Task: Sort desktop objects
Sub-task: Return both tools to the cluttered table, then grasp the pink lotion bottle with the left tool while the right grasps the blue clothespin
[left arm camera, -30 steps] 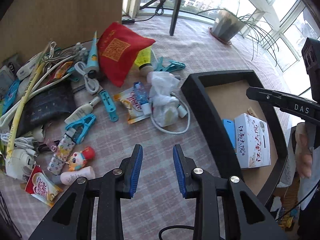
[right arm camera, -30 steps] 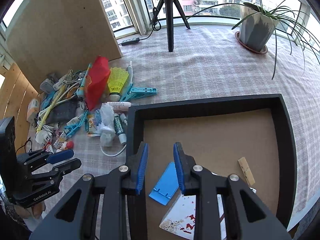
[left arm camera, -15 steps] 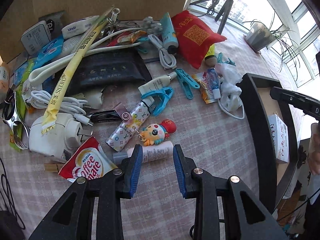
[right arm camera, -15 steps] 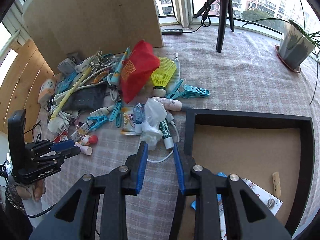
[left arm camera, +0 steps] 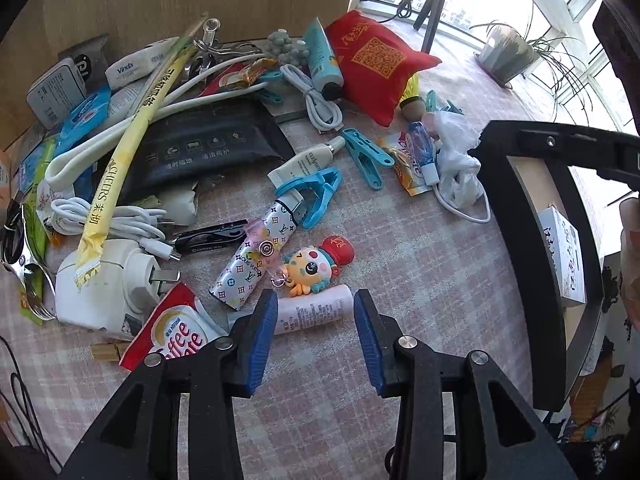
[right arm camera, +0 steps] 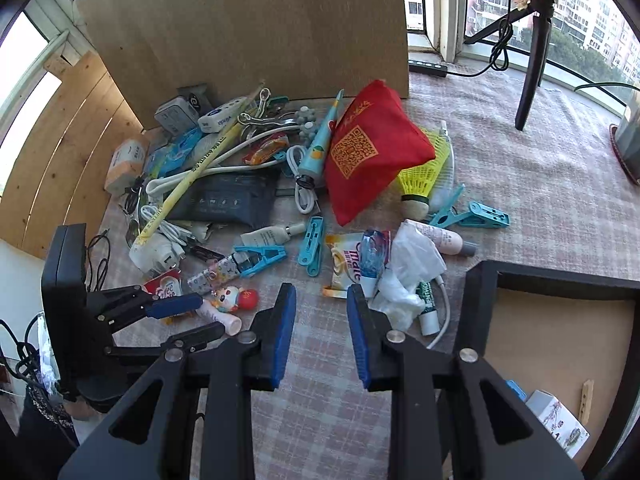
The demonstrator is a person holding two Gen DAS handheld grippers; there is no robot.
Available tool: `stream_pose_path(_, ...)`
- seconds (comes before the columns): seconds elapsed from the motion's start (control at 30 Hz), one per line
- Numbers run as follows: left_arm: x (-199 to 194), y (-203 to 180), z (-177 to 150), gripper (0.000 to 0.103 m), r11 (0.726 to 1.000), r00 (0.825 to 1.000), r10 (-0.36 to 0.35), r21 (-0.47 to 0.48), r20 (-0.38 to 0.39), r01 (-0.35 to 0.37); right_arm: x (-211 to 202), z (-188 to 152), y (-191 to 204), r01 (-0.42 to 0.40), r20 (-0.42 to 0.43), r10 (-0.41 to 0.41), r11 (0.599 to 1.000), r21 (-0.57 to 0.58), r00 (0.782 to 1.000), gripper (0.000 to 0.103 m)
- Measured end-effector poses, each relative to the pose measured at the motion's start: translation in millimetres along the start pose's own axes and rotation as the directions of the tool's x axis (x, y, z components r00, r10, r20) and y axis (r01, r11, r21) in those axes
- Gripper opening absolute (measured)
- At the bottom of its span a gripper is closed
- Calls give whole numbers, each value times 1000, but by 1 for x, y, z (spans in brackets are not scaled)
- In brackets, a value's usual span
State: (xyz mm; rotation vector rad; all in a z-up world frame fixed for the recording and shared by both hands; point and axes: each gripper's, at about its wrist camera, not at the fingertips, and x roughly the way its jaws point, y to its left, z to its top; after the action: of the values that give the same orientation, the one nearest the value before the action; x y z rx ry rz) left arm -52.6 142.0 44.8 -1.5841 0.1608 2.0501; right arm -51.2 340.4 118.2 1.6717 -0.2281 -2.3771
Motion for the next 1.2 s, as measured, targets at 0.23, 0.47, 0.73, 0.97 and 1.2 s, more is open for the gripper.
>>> stream_pose_path(0.23,-1,-3,-4,38,1000,1000,4,30,-8,-3,37,21,12,-28,-68,28,1000,11,997,26)
stream_pose_path(0.47,5,-7,-5,40,994,997,63,86,-32,-60,66,37,6,-31,-113,38,998,59,993,26)
stream_pose_path(0.73,11,-20,-1,40,988,997,55,149,-57,-46,84,45,6,-30,-144,41,997,74,989,26)
stream_pose_path(0.97,23,-32,0,44,972,990,71,232,-120,-42,94,48,6,-9,-165,22,997,75,986,26)
stream_pose_path(1.2,31,-33,-1,39,971,987,76,237,-142,-40,96,47,5,21,-172,-9,998,64,985,26)
